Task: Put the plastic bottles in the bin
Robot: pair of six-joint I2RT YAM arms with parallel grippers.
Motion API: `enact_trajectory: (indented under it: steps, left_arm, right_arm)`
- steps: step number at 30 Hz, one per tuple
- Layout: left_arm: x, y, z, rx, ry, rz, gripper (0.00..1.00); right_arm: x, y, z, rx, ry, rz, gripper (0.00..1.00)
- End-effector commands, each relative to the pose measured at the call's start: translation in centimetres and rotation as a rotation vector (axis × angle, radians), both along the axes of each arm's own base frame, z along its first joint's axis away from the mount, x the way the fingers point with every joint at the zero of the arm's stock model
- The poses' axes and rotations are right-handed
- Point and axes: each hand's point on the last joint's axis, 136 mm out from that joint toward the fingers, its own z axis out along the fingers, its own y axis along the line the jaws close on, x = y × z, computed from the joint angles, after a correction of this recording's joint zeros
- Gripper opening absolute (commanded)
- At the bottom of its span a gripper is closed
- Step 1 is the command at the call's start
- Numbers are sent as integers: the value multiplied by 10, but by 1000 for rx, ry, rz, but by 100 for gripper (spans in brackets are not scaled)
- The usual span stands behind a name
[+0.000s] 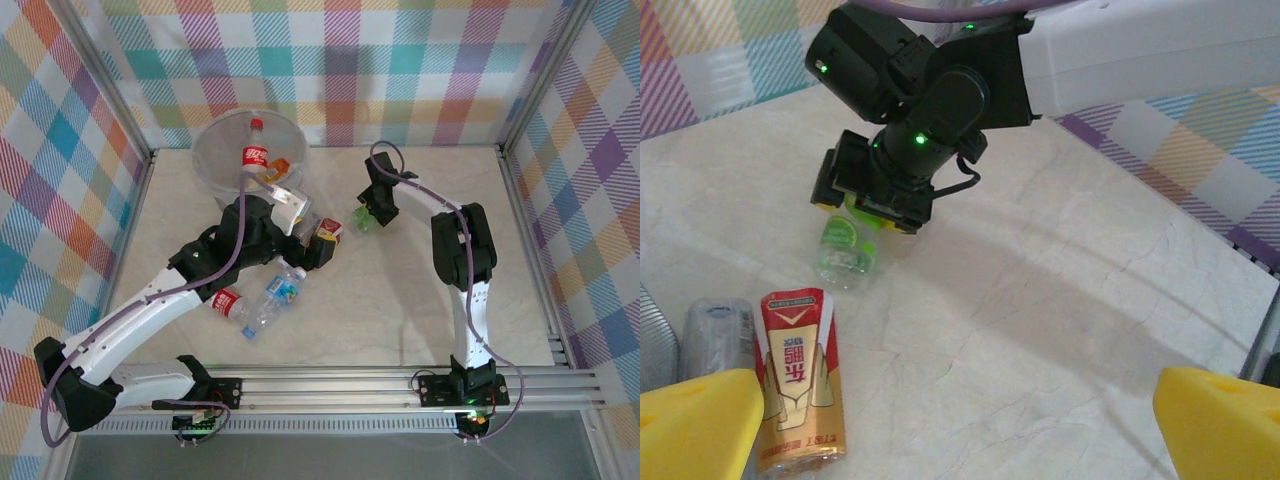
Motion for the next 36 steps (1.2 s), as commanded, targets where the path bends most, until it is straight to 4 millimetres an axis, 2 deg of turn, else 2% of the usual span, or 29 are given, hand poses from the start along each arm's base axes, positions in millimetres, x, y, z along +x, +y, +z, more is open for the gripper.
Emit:
enact_trajectory:
  steps: [1,5,8,9,16,20,26,36]
  left_arm:
    - [-8,-11,8,-5,2,-73,100]
    - [-10,-20,-1,-10,50,-109,100]
    - [-11,-30,-11,-13,102,-136,100]
    - [-10,-32,-13,-15,117,-141,100]
    - [-13,-49,-31,-16,226,-211,100]
    - [-11,-54,-36,-34,274,-224,99]
    - [-8,-59,-46,-40,319,-224,100]
    - [-6,-62,-47,-76,353,-234,100]
  right_arm:
    - [6,-4,47,-28,-125,77,57]
    - [-7,-7,74,-35,-220,155,56]
    - [-25,-6,99,-41,-301,224,55]
    - [-33,-5,99,-45,-312,241,55]
    - [-88,15,141,-20,-463,399,54]
    - [-118,19,165,14,-538,432,54]
    - [-154,31,190,87,-605,506,54]
    - [-191,42,220,266,-694,542,55]
